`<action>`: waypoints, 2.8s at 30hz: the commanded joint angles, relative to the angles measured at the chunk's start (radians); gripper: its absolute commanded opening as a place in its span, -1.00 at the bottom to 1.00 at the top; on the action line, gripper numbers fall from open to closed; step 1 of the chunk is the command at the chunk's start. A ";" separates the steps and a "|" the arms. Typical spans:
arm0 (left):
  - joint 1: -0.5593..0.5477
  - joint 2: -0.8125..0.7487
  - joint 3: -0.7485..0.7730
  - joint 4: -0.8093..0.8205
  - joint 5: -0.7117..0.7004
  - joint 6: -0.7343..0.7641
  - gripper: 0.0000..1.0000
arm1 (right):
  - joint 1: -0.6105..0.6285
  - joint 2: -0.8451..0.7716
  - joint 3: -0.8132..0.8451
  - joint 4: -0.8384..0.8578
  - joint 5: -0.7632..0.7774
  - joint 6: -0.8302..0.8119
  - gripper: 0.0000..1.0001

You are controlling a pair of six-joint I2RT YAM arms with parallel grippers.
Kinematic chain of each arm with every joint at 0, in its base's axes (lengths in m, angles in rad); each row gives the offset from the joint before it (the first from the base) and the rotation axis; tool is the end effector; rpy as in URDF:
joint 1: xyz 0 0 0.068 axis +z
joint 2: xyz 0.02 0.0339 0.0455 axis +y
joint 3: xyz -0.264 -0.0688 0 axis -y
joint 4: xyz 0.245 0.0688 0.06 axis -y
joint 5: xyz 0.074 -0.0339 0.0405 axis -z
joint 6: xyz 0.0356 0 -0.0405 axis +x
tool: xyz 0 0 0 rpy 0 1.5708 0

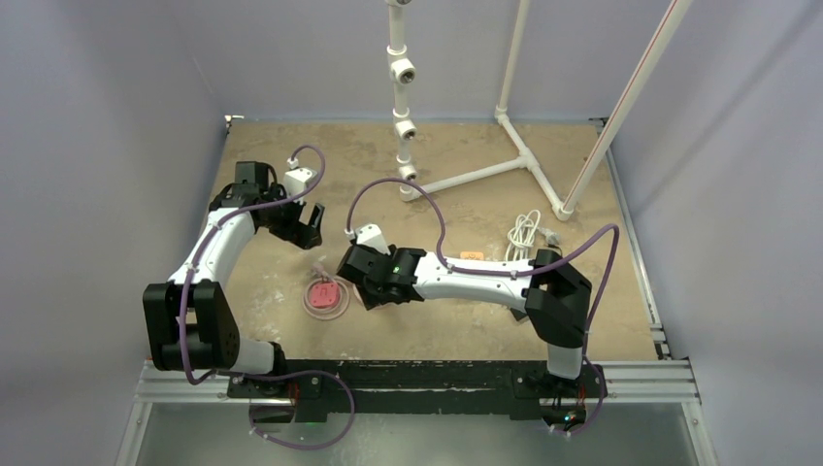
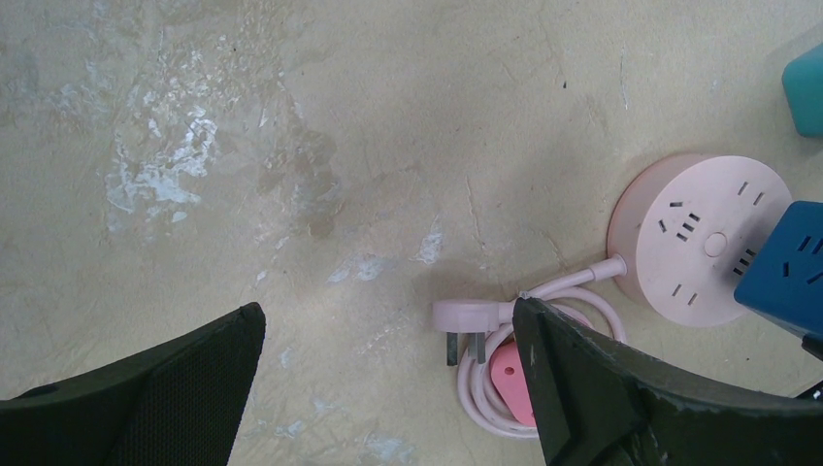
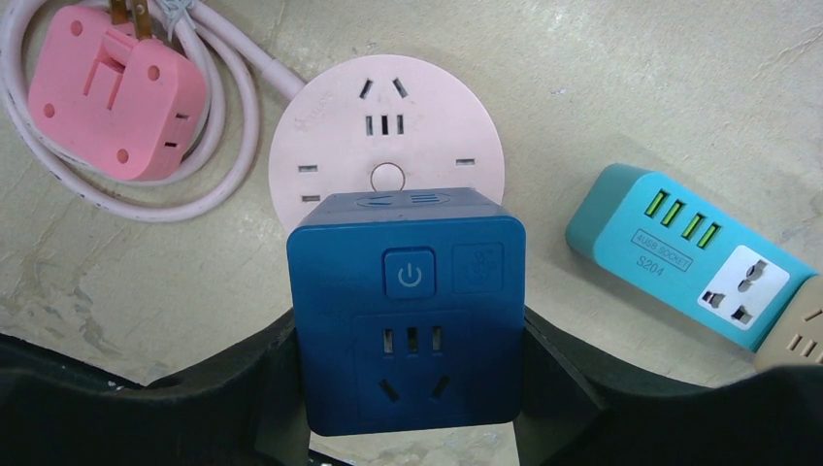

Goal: Insert the plug
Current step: Insert the plug into the socket.

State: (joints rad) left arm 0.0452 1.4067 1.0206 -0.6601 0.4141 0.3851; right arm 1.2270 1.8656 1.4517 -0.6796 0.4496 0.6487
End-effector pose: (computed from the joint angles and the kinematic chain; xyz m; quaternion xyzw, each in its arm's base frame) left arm 0.2802 -0.0017 0.2450 0.2124 0.9225 -0.1398 0.2903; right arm 0.1473 0.3656 0.2283 -0.2196 0.9229 0.0577 0.3109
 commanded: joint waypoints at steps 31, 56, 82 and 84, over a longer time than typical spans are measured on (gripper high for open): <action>0.005 -0.017 -0.002 0.006 0.018 0.003 0.98 | 0.014 0.016 -0.042 0.006 -0.026 0.038 -1.00; 0.004 -0.011 0.005 0.015 0.028 0.002 0.98 | 0.014 0.079 -0.192 0.067 -0.121 -0.023 -1.00; 0.004 -0.021 -0.005 0.000 0.066 0.025 0.98 | -0.014 0.202 -0.149 -0.012 -0.286 -0.125 -1.00; 0.004 -0.019 -0.002 0.000 0.072 0.022 0.99 | -0.014 0.201 -0.170 0.004 -0.290 -0.128 -1.00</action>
State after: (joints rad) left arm 0.0456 1.4067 1.0157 -0.6636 0.4503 0.3893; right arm 1.2087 1.9335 1.4078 -0.6041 0.2962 0.5266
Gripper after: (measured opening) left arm 0.993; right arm 0.637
